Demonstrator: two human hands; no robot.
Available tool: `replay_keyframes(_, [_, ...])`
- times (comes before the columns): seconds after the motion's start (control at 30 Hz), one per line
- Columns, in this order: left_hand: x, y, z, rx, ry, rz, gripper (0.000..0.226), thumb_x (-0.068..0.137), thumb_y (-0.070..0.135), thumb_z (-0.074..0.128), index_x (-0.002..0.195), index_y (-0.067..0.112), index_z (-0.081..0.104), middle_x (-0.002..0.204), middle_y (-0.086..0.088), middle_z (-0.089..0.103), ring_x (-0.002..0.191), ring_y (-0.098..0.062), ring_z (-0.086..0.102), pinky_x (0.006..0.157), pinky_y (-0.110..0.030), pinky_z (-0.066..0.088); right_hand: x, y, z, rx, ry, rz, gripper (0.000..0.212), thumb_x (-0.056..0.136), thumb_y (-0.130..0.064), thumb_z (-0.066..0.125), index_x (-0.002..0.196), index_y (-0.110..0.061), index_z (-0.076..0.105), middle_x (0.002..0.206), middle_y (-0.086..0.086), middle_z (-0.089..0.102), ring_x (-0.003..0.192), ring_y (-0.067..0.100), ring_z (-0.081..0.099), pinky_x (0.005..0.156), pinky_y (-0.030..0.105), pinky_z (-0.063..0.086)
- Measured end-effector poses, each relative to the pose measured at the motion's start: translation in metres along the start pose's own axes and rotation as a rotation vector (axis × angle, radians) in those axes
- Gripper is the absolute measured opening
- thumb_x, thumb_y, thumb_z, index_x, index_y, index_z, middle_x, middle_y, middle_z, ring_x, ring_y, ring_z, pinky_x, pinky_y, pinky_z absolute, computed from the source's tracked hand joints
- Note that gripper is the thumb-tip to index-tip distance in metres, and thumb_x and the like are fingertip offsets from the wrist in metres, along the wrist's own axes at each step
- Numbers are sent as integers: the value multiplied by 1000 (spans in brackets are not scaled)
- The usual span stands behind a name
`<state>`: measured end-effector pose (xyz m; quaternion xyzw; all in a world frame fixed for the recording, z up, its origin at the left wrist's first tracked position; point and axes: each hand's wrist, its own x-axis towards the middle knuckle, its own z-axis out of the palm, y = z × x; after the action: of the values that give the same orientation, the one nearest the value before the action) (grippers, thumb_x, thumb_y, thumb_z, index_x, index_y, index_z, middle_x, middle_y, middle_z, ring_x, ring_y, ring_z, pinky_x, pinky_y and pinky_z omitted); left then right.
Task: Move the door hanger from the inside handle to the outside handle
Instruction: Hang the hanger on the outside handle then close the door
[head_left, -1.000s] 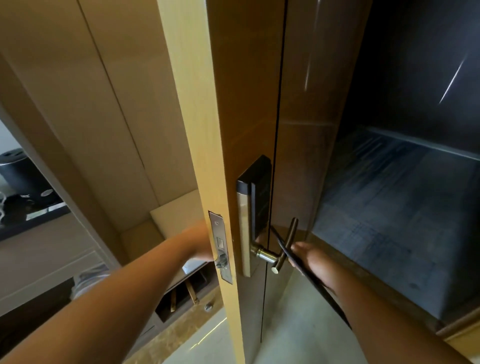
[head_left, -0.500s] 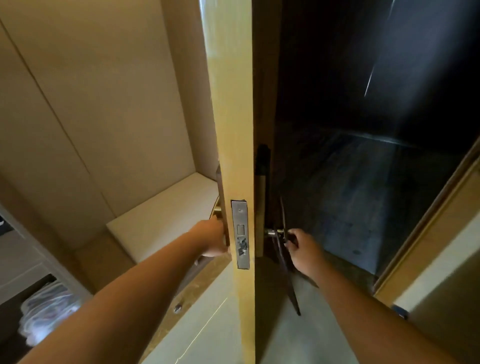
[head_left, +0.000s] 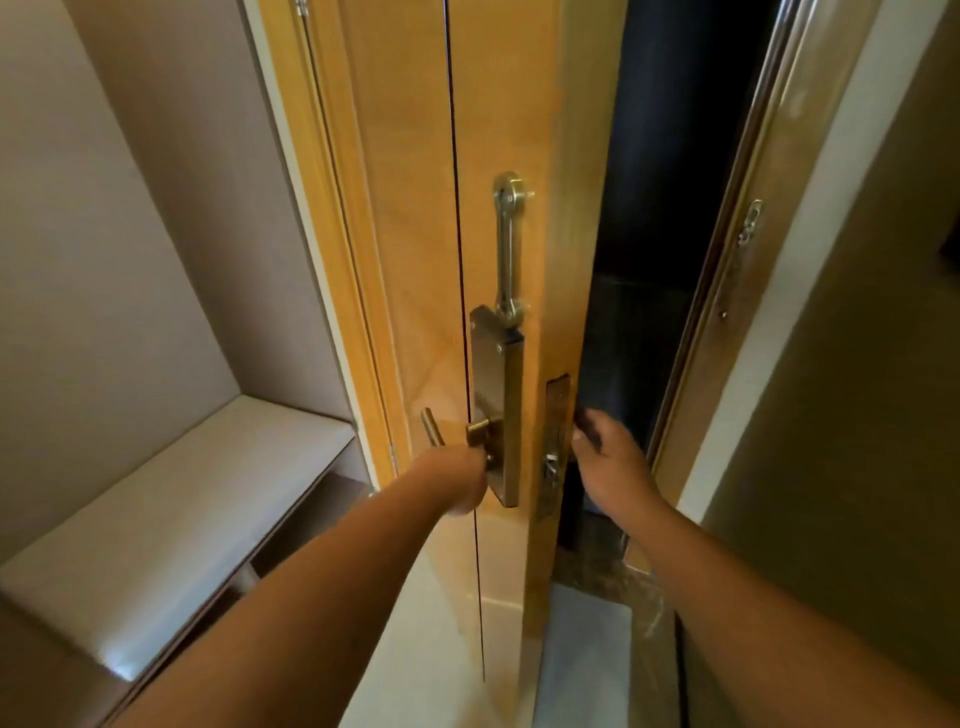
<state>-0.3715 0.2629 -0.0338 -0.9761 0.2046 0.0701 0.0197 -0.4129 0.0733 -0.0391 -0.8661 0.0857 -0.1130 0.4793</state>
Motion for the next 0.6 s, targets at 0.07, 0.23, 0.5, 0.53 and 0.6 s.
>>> replay_keyframes(0.07, [24,24,-9,-5,-47,33,23,91,16,50,112,7,55,99,-13,62,86,-26,60,76,-36,53,8,11,-17,23,21,46,35,95,-34,39,128,-28,50,128,1,57,115,20,55,100,45,46])
replay_keyframes(0.23, [94,71,-29,-208,-251,117,48,91,35,52,130,9,40,114,-18,56,62,-20,65,50,-26,52,41,43,-50,72,49,150,32,94,-40,41,125,-46,45,99,-24,56,97,8,53,86,34,47])
replay_keyframes(0.5, [231,90,-57,582,-70,354,40,87,57,44,102,24,60,84,-2,56,76,-24,51,63,-37,38,148,101,-95,99,298,282,31,90,-30,52,117,-45,50,127,0,57,100,19,63,77,35,57])
replay_keyframes(0.53, [250,95,-57,660,11,417,46,86,61,41,101,23,61,92,-3,57,86,-27,49,69,-40,37,161,107,-98,92,344,322,40,90,-28,54,127,-37,45,133,4,53,108,25,61,82,39,57])
replay_keyframes(0.6, [284,108,-53,634,131,583,55,86,63,37,109,19,60,110,-8,54,104,-30,46,80,-45,38,185,120,-101,97,406,389,48,88,-28,57,133,-29,40,138,8,49,118,31,55,86,38,54])
